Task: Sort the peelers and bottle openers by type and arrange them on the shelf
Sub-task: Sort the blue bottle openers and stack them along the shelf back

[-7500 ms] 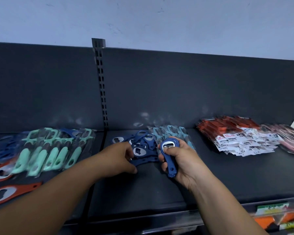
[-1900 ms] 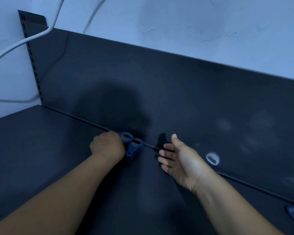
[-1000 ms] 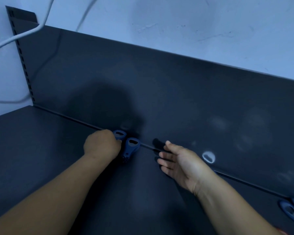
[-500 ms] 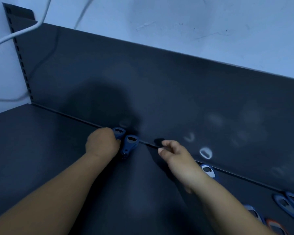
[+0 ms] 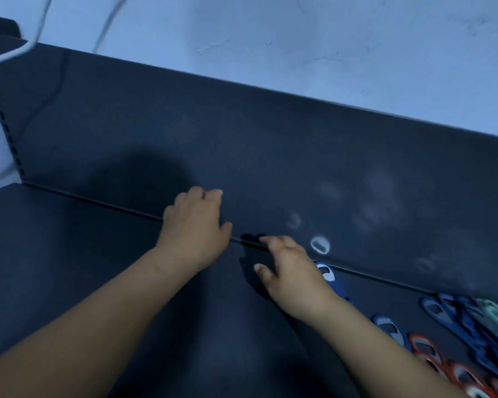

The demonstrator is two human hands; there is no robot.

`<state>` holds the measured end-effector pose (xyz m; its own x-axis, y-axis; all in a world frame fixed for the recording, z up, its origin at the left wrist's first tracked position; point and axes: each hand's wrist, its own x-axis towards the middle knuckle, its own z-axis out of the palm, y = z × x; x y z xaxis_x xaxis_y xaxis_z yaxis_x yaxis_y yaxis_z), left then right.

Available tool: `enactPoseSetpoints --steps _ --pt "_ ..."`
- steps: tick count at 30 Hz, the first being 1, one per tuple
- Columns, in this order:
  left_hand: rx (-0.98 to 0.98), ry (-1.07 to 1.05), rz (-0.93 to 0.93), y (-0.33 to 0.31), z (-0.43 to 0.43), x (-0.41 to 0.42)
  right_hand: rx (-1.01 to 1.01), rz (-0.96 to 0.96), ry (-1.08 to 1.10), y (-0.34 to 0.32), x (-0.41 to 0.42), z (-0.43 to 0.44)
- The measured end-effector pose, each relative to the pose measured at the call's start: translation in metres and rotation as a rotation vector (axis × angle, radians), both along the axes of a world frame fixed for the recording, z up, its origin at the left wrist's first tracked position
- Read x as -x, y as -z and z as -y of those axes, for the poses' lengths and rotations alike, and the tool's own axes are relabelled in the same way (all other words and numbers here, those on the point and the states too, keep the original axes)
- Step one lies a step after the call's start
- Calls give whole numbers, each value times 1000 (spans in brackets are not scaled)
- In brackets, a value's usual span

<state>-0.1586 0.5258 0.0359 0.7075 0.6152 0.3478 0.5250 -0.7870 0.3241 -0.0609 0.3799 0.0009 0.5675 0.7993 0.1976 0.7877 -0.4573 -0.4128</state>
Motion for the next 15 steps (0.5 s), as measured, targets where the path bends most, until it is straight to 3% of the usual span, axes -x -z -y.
enactPoseSetpoints --steps 7,15 --pt "93 419 -72 16 54 -24 102 97 166 -4 -18 52" --pt "271 602 -209 30 103 -50 290 -90 439 -17 -43 135"
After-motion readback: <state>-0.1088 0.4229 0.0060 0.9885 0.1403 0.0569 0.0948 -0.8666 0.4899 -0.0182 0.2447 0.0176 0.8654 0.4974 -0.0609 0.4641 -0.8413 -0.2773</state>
